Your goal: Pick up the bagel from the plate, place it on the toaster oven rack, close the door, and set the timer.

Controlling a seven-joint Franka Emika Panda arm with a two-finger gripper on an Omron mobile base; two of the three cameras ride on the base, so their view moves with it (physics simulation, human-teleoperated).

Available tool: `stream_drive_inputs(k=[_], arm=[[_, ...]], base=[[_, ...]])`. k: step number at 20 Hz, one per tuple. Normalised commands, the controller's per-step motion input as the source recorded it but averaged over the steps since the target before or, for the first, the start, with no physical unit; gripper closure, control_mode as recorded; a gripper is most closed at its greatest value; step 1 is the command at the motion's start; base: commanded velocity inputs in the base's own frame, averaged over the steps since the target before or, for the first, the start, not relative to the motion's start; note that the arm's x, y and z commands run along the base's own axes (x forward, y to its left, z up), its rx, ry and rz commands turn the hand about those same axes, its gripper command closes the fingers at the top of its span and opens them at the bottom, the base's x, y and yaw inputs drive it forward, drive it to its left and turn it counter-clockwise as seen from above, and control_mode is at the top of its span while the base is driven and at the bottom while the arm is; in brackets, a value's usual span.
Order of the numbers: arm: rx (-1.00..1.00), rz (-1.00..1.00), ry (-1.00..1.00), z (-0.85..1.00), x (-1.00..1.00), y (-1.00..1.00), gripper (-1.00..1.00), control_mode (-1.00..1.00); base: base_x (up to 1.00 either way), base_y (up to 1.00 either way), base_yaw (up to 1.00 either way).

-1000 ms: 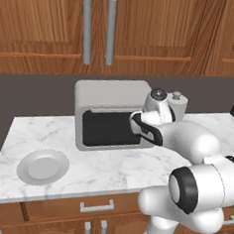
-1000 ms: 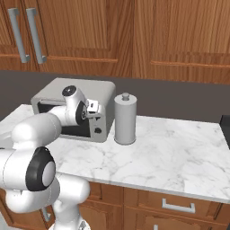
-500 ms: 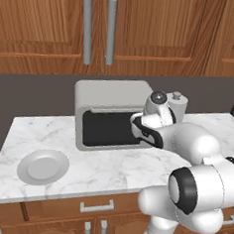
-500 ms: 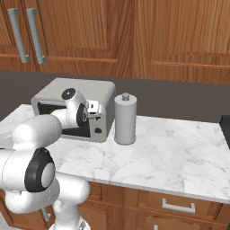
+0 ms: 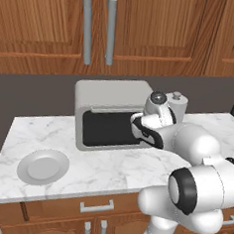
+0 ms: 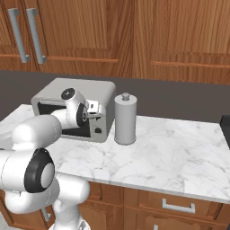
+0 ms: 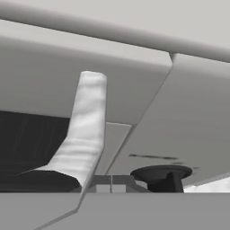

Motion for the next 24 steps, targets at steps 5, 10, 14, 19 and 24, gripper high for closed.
stream_drive_inputs(k=[5, 10, 14, 19, 24], arm=[[0.00, -0.03, 0.00, 0.14, 0.00, -0.83, 1.00, -1.00], [0.00, -0.04, 0.00, 0.27, 0.00, -0.90, 1.00, -1.00], [0.01, -0.02, 0.00, 0.57, 0.00, -0.99, 1.00, -1.00], [0.11, 0.00, -0.02, 0.75, 0.00, -1.00, 1.00, -1.00], [0.16, 0.00, -0.04, 0.79, 0.00, -1.00, 1.00, -1.00]], base=[[0.00, 0.00, 0.00], [0.00, 0.00, 0.00], [0.00, 0.00, 0.00], [0.00, 0.00, 0.00], [0.00, 0.00, 0.00]])
